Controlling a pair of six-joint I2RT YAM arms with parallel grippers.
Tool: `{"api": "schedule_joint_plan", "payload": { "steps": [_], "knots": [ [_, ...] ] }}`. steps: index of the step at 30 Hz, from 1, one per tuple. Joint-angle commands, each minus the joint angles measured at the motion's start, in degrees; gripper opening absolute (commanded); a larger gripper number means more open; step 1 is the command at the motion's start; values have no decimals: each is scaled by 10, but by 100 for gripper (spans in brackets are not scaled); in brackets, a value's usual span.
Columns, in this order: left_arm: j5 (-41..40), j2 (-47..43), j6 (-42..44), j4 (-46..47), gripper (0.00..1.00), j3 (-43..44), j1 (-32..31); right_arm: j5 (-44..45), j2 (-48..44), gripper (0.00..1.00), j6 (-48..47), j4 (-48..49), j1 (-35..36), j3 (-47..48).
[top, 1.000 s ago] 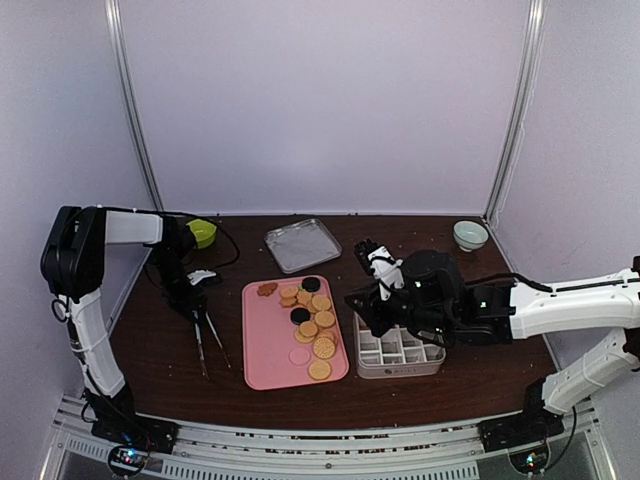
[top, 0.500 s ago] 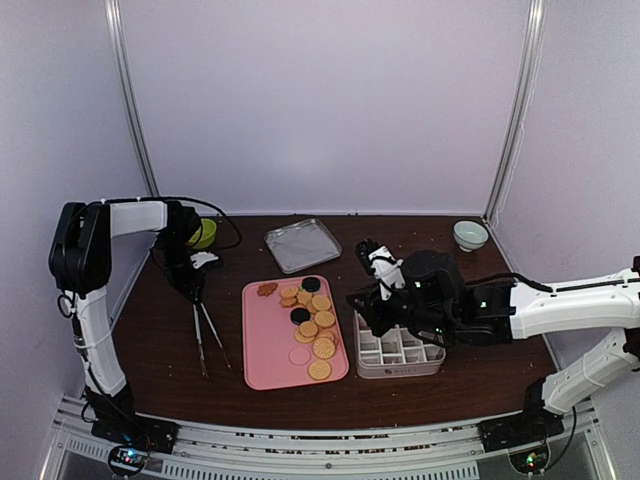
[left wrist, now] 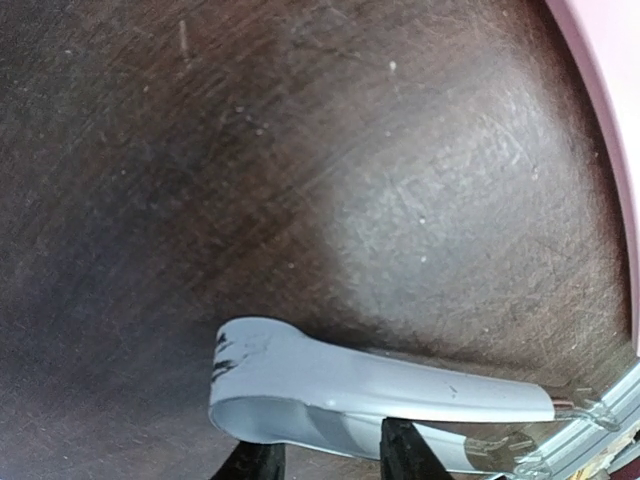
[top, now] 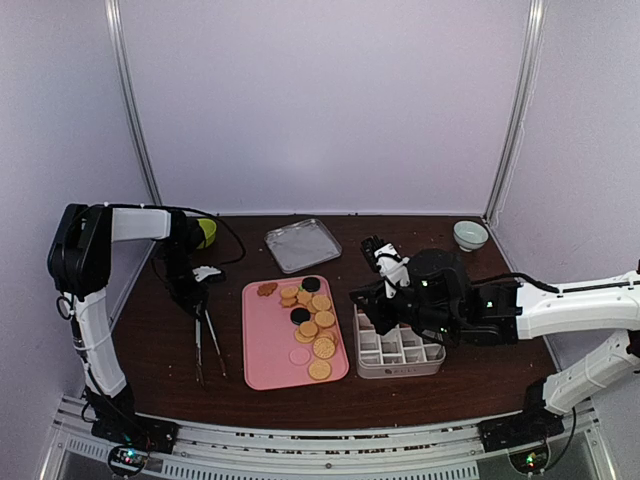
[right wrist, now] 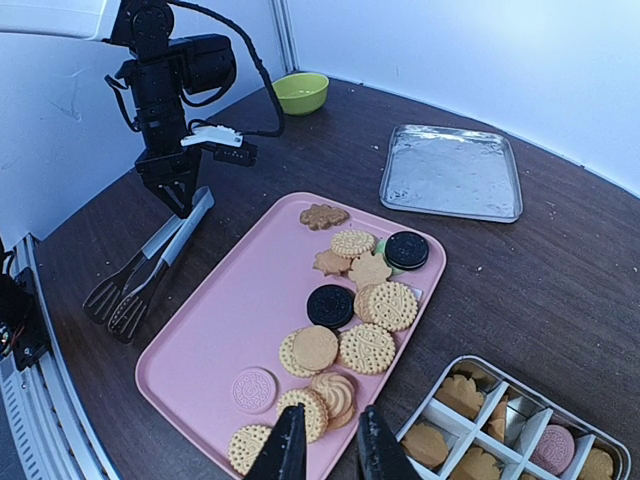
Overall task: Pack the cookies
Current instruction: Adjust the clamp at the center of the board.
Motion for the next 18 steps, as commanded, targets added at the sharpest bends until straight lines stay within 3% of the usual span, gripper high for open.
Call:
{"api": "schedule_joint_plan", "payload": {
  "steps": [1,10,18],
  "knots": [
    [1,-7,3,1,33,-4,-14,13,0,19,5,2,-3,3],
    [-77,50,39,4,23,116,-43,15,-4,19,8,-6,-3,6],
    [-63,71,77,-8,22,168,-69,18,-10,19,10,-14,-3,5]
  ]
}}
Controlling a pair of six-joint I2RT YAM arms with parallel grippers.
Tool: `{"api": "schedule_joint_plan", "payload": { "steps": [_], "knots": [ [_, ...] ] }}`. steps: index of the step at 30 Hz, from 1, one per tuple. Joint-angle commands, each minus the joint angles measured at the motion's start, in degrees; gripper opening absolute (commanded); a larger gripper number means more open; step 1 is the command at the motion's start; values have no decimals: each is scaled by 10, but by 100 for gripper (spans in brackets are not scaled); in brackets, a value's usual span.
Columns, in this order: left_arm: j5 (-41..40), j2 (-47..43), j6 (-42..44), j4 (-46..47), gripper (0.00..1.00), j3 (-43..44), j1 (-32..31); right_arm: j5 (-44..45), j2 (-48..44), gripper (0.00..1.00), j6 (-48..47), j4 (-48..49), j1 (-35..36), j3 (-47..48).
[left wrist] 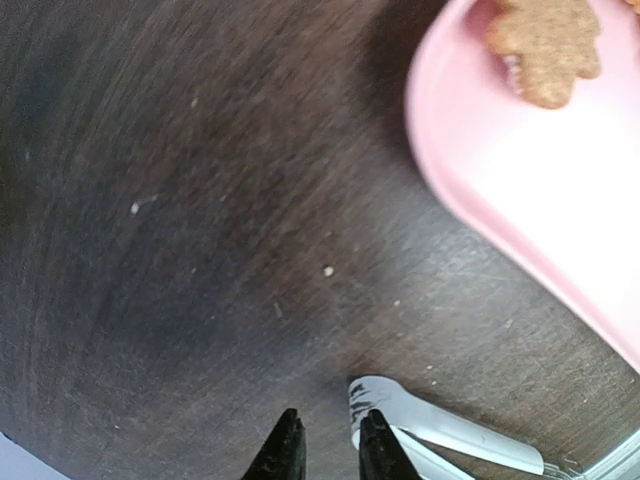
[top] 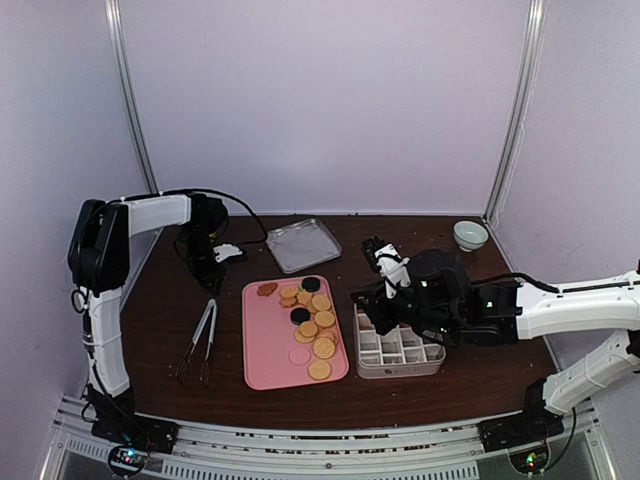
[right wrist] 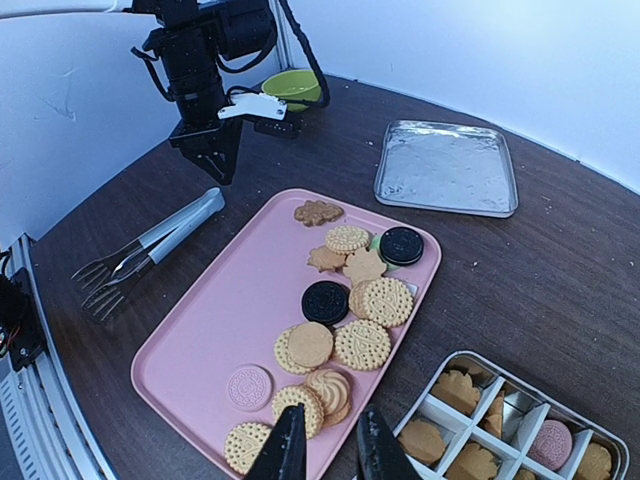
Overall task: Pack the cookies
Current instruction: Adjust the clamp at the center of the board.
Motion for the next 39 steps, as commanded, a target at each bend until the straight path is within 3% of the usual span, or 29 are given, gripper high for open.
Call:
{"api": "schedule_joint_plan", "payload": {
  "steps": [1,5,9,15,26,31,39],
  "knots": [
    [5,7,29,-13,24,13,-13,13,-10,19,5,-11,-3,6],
    [-3,-15,9,-36,44,-14,-12,15,-12,19,3,-15,-2,7],
    [5,-92,-27,-28,59,-88,5,17,-10,20,2,-17,-2,3],
    [23,-167,-30,-6,63,-202,7,14,-1,20,0,-7,-3,1],
    [44,-128,-28,30,55,-263,-10,16,0,20,3,-8,-2,1],
    [0,-130,-23,44,45,-261,-10,17,2,19,5,-7,-2,5],
    [-3,-152,31,73,17,-252,-11,21,15,19,3,-10,-3,22]
  ]
}}
